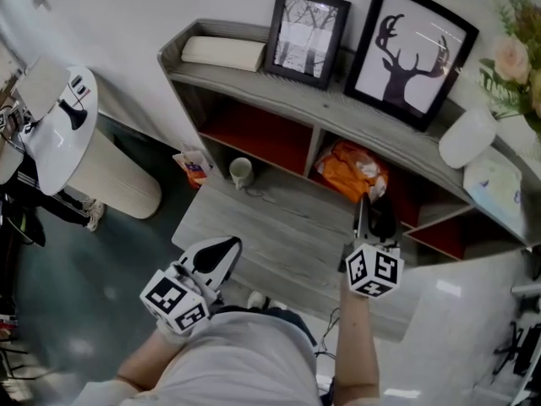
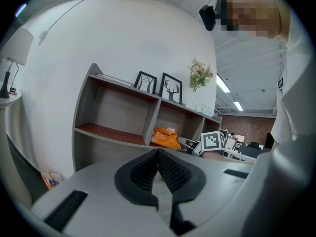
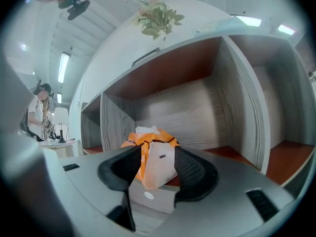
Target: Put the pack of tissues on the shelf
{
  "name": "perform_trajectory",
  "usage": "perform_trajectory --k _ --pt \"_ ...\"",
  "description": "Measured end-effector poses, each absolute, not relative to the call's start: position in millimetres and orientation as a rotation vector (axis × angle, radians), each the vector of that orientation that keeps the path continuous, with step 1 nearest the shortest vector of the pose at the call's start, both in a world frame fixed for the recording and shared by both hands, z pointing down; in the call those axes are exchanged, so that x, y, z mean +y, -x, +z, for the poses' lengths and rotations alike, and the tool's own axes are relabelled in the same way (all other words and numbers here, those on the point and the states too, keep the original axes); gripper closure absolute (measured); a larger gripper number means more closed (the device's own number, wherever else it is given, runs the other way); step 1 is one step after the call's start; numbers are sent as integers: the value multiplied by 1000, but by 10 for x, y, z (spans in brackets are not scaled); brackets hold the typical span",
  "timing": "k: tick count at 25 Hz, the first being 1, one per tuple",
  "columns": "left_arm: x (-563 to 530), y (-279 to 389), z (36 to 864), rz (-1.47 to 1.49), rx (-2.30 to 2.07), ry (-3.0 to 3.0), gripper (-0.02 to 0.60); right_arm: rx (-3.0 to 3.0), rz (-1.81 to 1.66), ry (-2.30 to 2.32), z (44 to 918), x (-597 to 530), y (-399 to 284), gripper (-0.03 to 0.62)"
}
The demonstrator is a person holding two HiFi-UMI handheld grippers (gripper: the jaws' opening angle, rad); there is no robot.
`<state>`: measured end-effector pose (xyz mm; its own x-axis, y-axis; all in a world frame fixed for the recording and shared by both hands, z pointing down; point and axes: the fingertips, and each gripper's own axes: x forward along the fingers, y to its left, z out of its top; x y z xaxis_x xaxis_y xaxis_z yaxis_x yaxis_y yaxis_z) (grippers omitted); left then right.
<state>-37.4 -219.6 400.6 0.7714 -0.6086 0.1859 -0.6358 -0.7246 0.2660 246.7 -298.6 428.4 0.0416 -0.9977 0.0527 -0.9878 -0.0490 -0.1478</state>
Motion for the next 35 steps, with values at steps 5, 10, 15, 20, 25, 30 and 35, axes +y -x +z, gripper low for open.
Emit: perform_trajectory --k 5,10,15,20,25,30,35 --pt "-2192 313 4019 111 -908 -2666 565 2089 -214 2190 4136 -2817 -2448 394" --pt "-2180 158 4004 90 -834 -2689 565 2132 -183 2127 4019 -2564 -2342 472" --pt "-2150 -19 3988 65 -756 -2708 565 2163 -161 2090 3949 -2269 -2232 531" --pt "-2110 -218 3987 55 -666 -2718 565 2154 -186 2102 3929 -1963 -2176 543" --pt "-2049 -426 3988 48 -576 -2727 565 2134 -219 2125 3944 -1670 -2151 545" --pt "-1972 -623 4011 50 -484 -2734 565 2096 -248 2163 4018 -1435 -2123 545" --pt "-1903 -749 4053 63 -418 -2735 565 2069 -269 2189 4087 -1272 -2089 545"
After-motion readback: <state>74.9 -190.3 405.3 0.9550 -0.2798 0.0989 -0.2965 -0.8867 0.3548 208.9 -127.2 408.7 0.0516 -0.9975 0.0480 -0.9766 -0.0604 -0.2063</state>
